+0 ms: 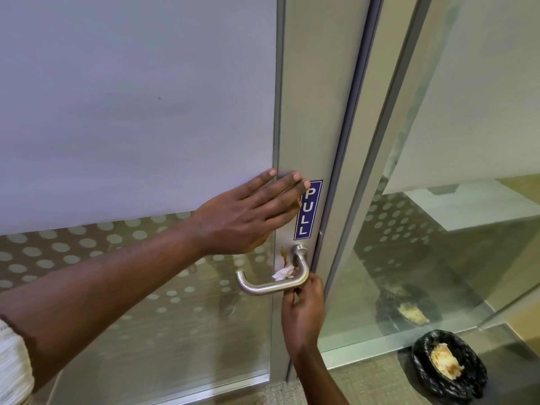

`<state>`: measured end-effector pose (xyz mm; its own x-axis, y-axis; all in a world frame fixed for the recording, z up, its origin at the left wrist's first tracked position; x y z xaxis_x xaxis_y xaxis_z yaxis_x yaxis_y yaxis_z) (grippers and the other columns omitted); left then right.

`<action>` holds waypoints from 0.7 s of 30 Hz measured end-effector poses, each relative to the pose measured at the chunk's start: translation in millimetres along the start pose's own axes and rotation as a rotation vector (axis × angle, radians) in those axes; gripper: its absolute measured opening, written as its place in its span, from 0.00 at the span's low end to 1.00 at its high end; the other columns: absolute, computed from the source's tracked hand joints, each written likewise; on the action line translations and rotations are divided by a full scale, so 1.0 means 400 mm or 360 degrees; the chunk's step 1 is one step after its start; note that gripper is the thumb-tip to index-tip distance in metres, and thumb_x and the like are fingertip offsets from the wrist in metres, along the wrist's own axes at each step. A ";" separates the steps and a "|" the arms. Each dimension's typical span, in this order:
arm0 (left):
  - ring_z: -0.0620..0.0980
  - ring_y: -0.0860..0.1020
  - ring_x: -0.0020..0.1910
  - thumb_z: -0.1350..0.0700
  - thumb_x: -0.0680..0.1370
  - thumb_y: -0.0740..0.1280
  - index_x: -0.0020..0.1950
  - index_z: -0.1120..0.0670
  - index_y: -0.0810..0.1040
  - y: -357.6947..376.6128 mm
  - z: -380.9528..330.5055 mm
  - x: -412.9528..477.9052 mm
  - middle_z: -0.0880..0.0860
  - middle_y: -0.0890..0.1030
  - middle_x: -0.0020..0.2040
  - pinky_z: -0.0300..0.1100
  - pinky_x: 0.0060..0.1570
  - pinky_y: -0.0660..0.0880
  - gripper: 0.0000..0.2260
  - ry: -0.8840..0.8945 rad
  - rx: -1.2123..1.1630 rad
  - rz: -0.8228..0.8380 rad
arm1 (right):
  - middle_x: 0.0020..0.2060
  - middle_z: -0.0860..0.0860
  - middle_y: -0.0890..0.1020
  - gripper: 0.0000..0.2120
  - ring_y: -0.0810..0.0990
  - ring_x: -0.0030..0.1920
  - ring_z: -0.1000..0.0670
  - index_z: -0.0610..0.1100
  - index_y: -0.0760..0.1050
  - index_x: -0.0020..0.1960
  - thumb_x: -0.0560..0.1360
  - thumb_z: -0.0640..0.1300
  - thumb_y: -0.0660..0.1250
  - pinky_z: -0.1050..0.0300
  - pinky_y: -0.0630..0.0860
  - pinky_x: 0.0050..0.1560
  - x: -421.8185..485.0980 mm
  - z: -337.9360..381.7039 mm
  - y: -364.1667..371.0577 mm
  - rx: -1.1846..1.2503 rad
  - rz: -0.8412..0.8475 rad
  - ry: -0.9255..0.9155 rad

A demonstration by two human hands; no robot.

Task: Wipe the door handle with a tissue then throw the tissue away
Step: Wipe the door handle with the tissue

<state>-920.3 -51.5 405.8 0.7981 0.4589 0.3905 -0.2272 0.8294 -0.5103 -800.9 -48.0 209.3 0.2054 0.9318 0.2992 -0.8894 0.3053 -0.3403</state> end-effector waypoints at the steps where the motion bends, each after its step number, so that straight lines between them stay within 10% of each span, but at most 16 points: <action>1: 0.62 0.55 0.83 0.50 0.84 0.62 0.82 0.59 0.63 0.000 0.000 0.000 0.62 0.57 0.84 0.58 0.82 0.50 0.28 0.0003 0.0003 0.0000 | 0.57 0.56 0.75 0.16 0.79 0.53 0.59 0.47 0.80 0.59 0.74 0.34 0.67 0.77 0.67 0.56 -0.007 0.006 0.005 -0.0015 0.0014 -0.0026; 11: 0.62 0.52 0.84 0.48 0.85 0.61 0.84 0.58 0.59 0.013 -0.002 -0.003 0.62 0.54 0.84 0.58 0.83 0.47 0.30 0.0023 0.0006 0.0042 | 0.64 0.46 0.70 0.15 0.74 0.58 0.52 0.39 0.79 0.59 0.74 0.31 0.65 0.83 0.59 0.56 -0.091 0.020 0.079 -0.0078 0.0078 -0.0034; 16: 0.62 0.52 0.84 0.48 0.85 0.61 0.84 0.58 0.59 0.013 -0.003 -0.003 0.63 0.54 0.84 0.58 0.83 0.45 0.30 0.0031 -0.0014 0.0051 | 0.62 0.45 0.72 0.17 0.78 0.57 0.45 0.38 0.78 0.62 0.74 0.31 0.64 0.67 0.70 0.54 -0.104 -0.007 0.102 -0.0045 0.0151 0.0163; 21: 0.62 0.51 0.84 0.48 0.84 0.61 0.84 0.59 0.58 0.016 -0.004 -0.003 0.63 0.54 0.84 0.58 0.83 0.44 0.30 0.0036 -0.0012 0.0043 | 0.73 0.42 0.67 0.27 0.70 0.68 0.51 0.38 0.71 0.73 0.73 0.34 0.67 0.81 0.57 0.64 -0.092 0.067 0.087 -0.0074 0.0067 -0.0124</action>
<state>-922.0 -47.4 401.0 0.8042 0.4736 0.3592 -0.2446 0.8144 -0.5263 -850.4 -76.8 210.1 0.1341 0.9264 0.3517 -0.8763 0.2766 -0.3944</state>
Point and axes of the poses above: each hand's wrist, its own x-axis towards the middle knuckle, its own y-axis out of the palm, z = x × y, the point moved 9 cm from there along x, towards the middle knuckle
